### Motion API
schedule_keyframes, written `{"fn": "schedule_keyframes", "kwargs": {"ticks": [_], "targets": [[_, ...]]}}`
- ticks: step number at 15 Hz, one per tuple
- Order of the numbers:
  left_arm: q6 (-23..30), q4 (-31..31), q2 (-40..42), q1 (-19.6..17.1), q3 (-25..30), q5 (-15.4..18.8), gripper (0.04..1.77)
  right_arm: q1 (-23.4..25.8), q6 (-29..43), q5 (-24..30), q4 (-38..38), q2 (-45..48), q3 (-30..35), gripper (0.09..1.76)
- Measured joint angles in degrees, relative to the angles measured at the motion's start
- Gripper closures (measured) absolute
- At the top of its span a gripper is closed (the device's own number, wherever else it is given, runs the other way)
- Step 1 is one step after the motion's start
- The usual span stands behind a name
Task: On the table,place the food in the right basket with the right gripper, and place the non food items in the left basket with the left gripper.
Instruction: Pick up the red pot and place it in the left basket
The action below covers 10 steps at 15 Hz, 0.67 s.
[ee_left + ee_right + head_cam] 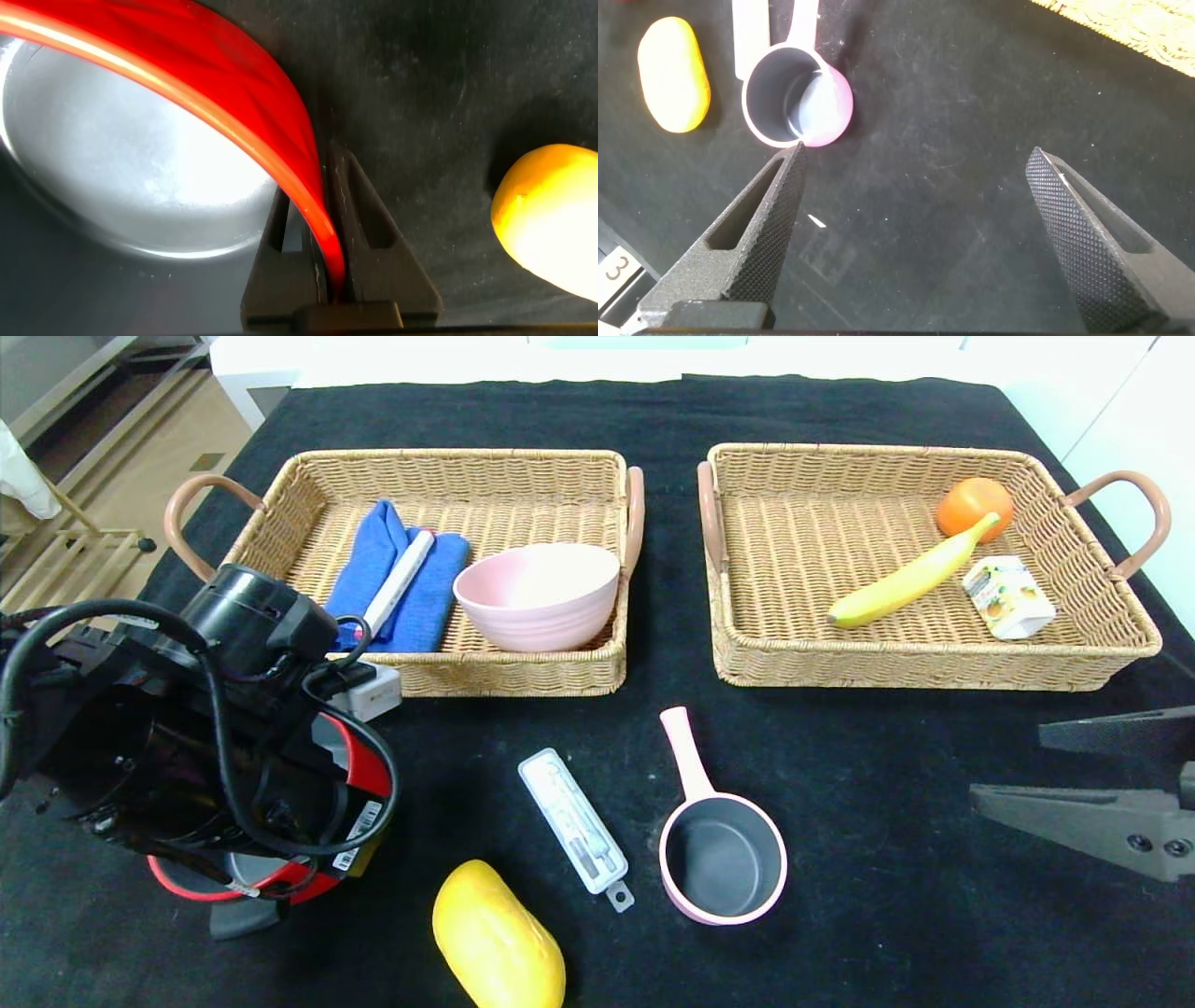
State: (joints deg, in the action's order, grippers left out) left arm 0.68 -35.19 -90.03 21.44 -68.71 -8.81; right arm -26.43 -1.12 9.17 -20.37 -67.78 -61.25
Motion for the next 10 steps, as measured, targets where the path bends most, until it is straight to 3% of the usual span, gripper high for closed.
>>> {"fn": "schedule_keyframes", "kwargs": {"ticks": [6,10], "targets": [[-0.48,-0.50,2.43,0.24,-0.30,-0.26,1.62,0.00,-0.02,0.00,0.01,0.00,-0.02,0.14],[-0.61,-4.44,5.38,1.73,-2.46,-1.18,1.62,0.00,0.02,0.04,0.01,-0.05,-0.02,0.14]]}}
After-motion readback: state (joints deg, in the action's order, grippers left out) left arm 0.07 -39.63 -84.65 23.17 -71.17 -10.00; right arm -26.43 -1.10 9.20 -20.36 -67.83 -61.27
